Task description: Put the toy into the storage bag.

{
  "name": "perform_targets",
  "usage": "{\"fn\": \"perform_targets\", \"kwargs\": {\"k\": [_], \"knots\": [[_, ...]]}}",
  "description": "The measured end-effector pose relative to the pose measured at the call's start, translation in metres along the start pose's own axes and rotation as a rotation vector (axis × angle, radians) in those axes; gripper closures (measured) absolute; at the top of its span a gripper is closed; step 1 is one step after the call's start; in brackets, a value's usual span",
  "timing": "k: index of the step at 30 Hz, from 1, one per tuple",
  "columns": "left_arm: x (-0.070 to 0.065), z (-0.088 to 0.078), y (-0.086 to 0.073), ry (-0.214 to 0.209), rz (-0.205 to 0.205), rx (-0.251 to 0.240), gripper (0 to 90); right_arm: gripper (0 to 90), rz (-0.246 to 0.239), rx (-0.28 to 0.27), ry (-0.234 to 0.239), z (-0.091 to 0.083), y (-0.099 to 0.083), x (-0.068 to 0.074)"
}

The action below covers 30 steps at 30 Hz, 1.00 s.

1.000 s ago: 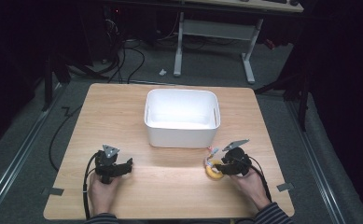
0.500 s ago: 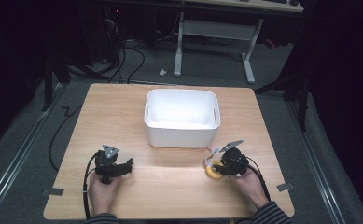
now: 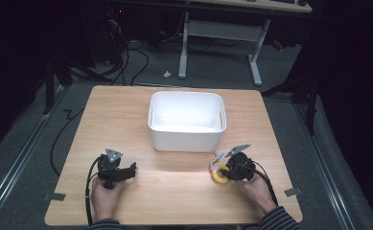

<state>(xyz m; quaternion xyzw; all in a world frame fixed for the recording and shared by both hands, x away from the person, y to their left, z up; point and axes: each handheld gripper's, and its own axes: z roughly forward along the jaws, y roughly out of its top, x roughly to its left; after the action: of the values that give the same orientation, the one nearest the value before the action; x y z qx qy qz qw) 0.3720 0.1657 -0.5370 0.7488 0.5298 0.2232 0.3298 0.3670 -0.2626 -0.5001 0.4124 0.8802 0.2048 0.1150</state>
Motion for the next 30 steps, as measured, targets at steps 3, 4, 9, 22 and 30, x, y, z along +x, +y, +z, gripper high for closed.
{"fn": "perform_targets", "kwargs": {"k": [3, 4, 9, 22, 30], "knots": [[0.000, 0.000, 0.000, 0.000, 0.000, 0.000, 17.0, 67.2, 0.002, -0.005, 0.000, -0.001, -0.001, 0.000], [0.000, 0.000, 0.000, 0.000, 0.000, 0.000, 17.0, 67.4, 0.004, -0.007, 0.003, -0.002, -0.001, -0.001], [0.000, 0.000, 0.000, 0.000, 0.000, 0.000, 16.9, 67.6, -0.004, -0.016, 0.003, -0.003, -0.002, -0.001], [0.000, 0.000, 0.000, 0.000, 0.000, 0.000, 16.9, 68.1, 0.009, -0.070, 0.001, -0.018, -0.008, -0.006], [0.000, 0.000, 0.000, 0.000, 0.000, 0.000, 16.9, 68.1, 0.044, -0.109, 0.010, -0.031, -0.017, -0.013]]}}
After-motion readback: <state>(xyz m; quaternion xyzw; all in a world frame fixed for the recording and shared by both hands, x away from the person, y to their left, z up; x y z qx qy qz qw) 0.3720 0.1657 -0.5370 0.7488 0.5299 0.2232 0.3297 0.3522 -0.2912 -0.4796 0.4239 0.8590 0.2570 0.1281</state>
